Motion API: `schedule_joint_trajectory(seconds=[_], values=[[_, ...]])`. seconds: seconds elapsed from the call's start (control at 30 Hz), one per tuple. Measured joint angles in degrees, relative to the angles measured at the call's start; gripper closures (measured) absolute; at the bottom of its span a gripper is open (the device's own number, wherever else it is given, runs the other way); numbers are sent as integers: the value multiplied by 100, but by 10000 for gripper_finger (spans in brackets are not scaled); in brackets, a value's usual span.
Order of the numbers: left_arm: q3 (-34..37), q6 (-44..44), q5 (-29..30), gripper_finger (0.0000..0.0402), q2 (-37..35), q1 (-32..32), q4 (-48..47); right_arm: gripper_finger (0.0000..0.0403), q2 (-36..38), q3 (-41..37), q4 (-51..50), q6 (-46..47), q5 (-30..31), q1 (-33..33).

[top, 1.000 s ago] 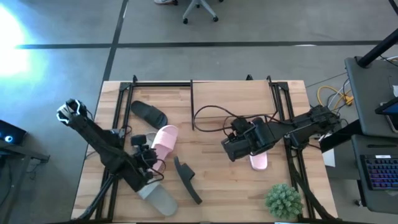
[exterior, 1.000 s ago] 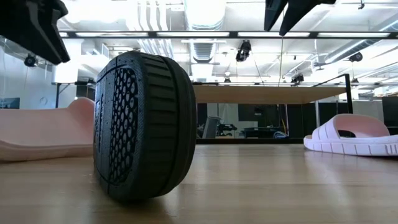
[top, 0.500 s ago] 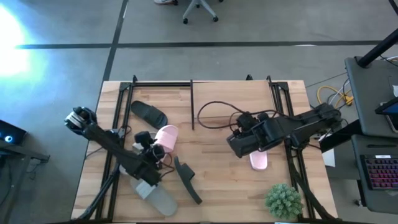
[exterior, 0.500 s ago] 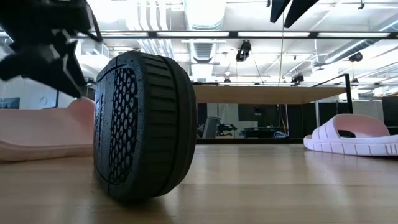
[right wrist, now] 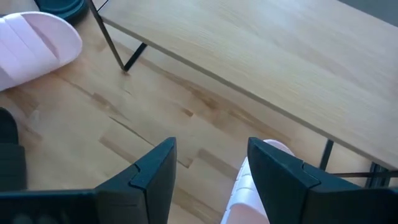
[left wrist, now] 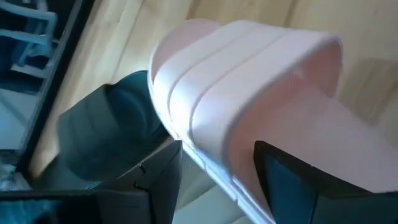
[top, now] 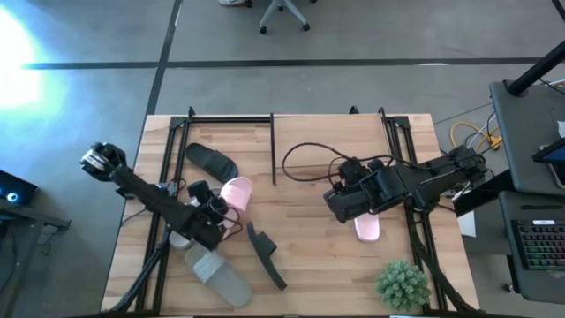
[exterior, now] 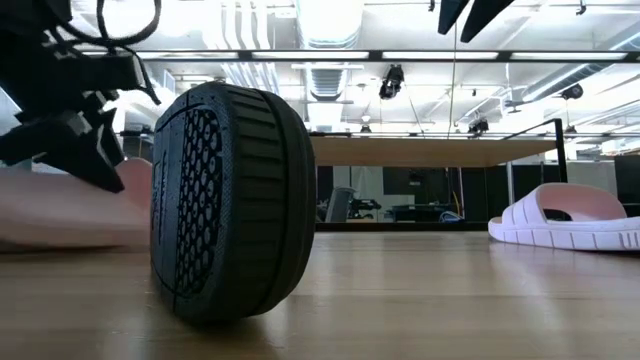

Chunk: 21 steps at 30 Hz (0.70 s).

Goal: Pick and place slides into the shelf
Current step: Move the left pink slide to the center of the table

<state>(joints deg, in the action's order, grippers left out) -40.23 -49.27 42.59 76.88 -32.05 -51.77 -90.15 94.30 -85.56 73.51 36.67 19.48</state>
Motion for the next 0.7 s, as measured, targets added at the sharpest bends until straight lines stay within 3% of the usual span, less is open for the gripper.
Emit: schedule_joint_trajectory(seconds=[0.13,0.27,0.7], values=[[263,112,18,215,-217,220,498,213,0,-2,0,152,-1,0],[526,848,49,220,-320,372,1254,213,0,-2,2,311,-2,-1],[683,2064,-22,309,-554,957,1987,213,0,-23,20,828,-13,1]])
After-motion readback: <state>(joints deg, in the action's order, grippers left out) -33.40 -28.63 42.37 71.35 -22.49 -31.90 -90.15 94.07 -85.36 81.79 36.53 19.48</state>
